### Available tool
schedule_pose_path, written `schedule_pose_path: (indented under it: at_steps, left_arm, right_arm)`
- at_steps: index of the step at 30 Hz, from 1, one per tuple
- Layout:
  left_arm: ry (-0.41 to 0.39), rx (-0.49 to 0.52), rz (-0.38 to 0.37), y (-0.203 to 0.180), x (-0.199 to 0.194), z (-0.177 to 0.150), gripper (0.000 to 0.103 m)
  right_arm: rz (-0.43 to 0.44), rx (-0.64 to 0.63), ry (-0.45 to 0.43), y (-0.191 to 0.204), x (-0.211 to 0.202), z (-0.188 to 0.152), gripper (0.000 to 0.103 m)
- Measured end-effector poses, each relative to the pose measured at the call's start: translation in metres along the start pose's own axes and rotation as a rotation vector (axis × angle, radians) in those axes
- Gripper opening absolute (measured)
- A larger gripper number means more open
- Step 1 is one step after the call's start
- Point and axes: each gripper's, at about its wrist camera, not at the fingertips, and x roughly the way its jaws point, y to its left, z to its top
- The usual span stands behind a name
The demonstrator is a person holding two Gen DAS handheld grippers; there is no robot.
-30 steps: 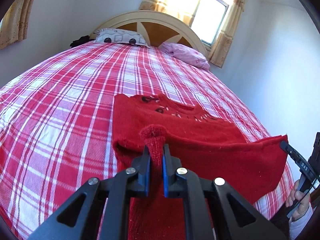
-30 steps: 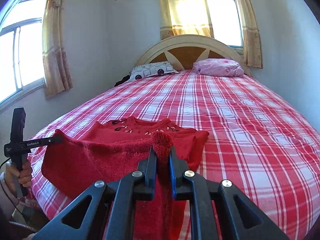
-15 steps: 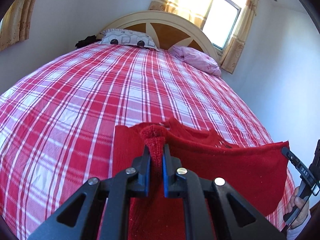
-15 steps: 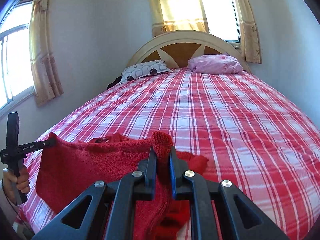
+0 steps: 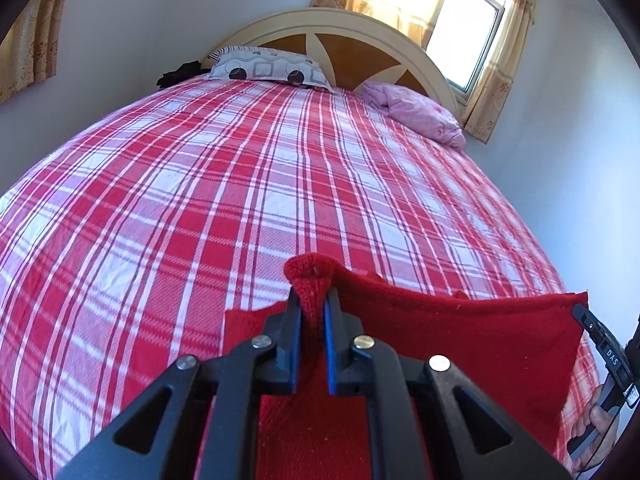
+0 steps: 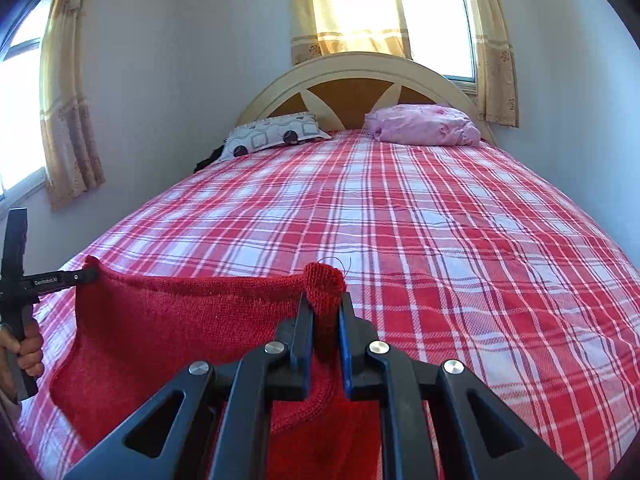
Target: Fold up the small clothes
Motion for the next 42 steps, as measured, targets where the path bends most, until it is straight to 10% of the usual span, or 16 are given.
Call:
schedule_pose_path:
  at_steps: [28, 38, 42]
  left_arm:
    - [0.13, 0.002, 0.18, 0.013, 0.08, -0.011, 0.008]
    - [0.057, 0.127, 0.138, -0.008, -0.003, -0.022, 0.024]
    - [0.07, 0.145, 0.132, -0.025, -0.01, -0.046, 0.042]
  right_arm:
    - [-0.083, -0.032, 0.33, -0.026, 0.132, -0.034, 0.011]
    - [-0.055, 0.147, 0.056, -0.058, 0.008, 0.001, 0.033]
    - [0.031, 0.07, 0.103, -0.022, -0.029, -0.02, 0.033]
